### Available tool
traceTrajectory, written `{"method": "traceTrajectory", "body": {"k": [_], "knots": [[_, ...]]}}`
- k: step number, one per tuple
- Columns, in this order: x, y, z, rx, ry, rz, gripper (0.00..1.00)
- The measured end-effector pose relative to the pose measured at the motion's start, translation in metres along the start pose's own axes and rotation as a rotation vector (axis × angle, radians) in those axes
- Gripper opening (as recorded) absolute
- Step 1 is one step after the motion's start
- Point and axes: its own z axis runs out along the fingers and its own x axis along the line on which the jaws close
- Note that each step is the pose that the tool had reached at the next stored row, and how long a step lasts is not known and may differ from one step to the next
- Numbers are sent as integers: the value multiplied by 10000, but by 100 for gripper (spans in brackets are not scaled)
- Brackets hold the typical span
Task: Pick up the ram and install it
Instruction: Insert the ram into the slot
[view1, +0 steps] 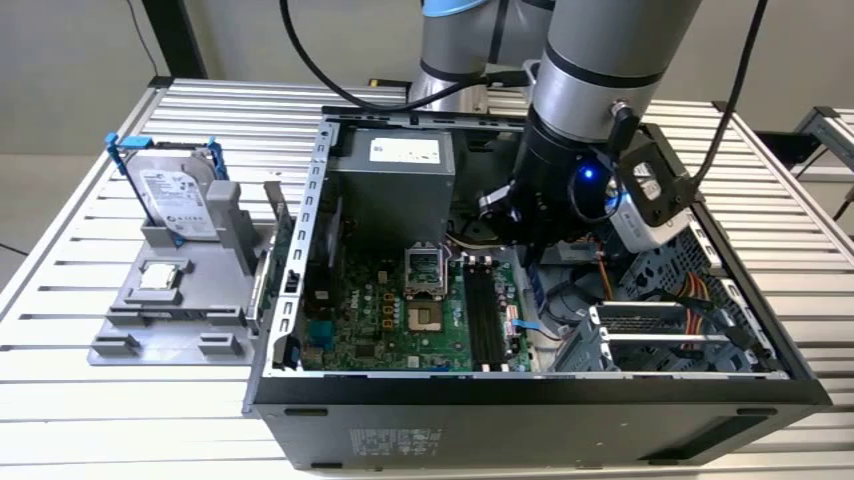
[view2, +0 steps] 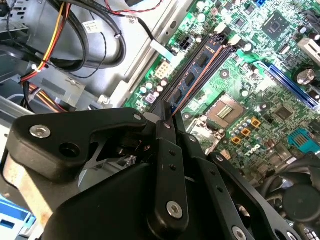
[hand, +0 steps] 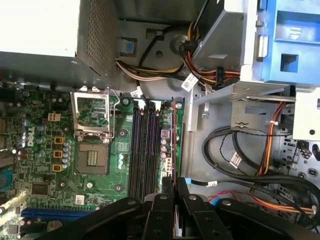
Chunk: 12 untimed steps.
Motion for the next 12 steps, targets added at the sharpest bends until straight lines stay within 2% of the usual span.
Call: {"method": "traceTrajectory", "body": {"k": [12], "knots": [[3, 21, 26, 6, -4, 118, 0]]}}
